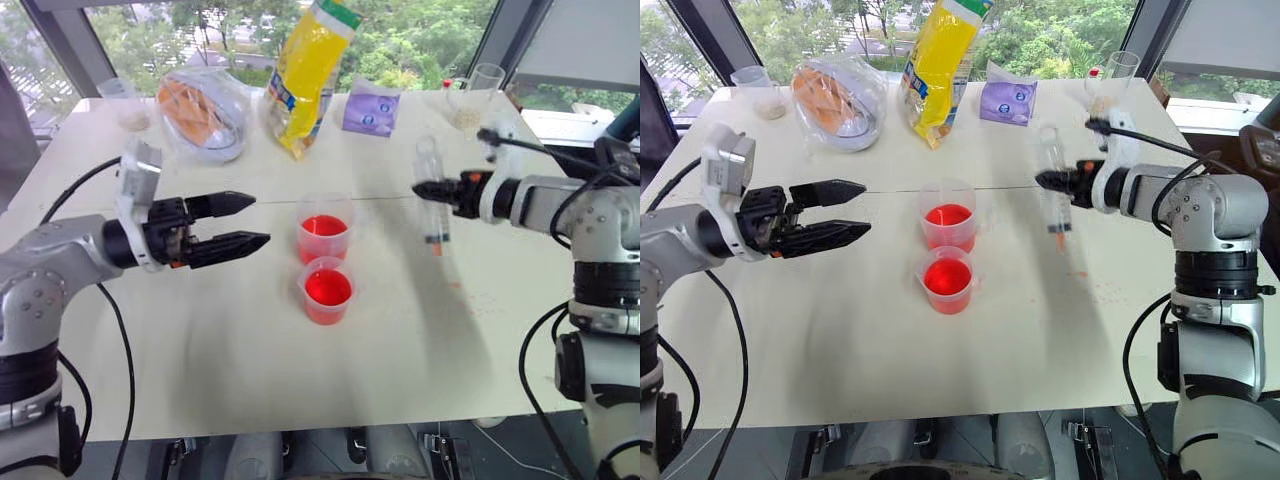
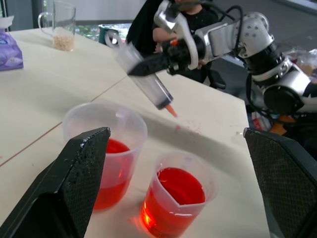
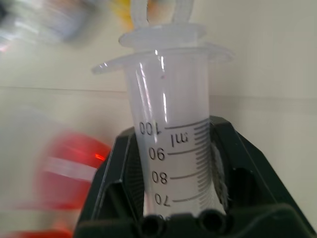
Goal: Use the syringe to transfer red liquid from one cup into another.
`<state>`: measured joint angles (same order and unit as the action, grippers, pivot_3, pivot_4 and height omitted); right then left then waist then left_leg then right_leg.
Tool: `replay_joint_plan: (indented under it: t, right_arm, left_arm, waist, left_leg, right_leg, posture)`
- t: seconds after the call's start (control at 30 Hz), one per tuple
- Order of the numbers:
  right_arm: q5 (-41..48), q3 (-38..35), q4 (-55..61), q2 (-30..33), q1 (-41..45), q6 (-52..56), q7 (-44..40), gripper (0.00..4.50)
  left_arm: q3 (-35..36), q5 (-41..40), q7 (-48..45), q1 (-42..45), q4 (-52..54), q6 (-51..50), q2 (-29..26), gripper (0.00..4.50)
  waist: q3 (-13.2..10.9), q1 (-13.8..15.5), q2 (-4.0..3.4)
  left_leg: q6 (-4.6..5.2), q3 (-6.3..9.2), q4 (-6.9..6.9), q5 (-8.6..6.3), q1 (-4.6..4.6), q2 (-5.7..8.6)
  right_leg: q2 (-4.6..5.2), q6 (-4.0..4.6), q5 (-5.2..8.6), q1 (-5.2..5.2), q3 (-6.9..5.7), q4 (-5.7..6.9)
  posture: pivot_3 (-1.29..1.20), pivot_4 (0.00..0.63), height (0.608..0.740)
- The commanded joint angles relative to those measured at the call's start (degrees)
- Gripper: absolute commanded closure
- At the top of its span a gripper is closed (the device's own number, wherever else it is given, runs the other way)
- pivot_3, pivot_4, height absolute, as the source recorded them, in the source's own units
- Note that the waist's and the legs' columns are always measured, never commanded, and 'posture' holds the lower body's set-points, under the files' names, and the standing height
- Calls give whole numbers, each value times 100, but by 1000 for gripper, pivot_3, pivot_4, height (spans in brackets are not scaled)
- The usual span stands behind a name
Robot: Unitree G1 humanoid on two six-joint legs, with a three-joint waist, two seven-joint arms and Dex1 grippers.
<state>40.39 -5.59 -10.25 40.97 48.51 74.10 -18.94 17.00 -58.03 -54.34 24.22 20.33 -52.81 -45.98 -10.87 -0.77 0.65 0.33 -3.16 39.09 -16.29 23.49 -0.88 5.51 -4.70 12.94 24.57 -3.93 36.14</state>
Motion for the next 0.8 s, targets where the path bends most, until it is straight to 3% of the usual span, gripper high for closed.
replay_joint_plan:
  t: [0.03,0.4,0.43,0.57,0.8]
  right_arm:
    - [-394,134,-258,76,189,274,44,3092]
    - [-1060,308,-607,-157,-10,482,-65,3092]
    - [-1079,284,-586,-182,-22,487,-81,2054]
    - [-1112,215,-397,-208,-52,536,-147,35]
    - [-1134,455,619,313,-238,385,-607,35]
  left_arm:
    - [50,1,69,-38,211,180,-11,43]
    - [-349,358,130,-400,522,444,-52,43]
    - [-362,362,138,-419,538,453,-54,0]
    - [-380,329,192,-416,550,428,-47,0]
    - [-349,331,152,-400,502,421,-115,0]
  waist:
    - [0,2,0]
    - [0,8,1]
    - [0,10,1]
    - [0,13,0]
    - [0,20,0]
  left_leg:
    - [0,0,0,0,0,0]
    - [1,1,0,-1,1,0]
    - [1,1,0,-1,1,1]
    - [1,2,1,-1,1,1]
    - [2,3,0,-1,2,1]
  right_leg:
    - [0,0,0,0,0,-1]
    - [-2,-1,0,-1,0,-2]
    - [-2,-1,0,-1,0,-2]
    - [-2,-1,0,-1,0,-2]
    - [-2,-2,0,-1,-1,-3]
  posture:
    - [0,150,740]
    - [0,150,740]
    - [0,150,740]
    - [0,150,740]
    - [0,150,740]
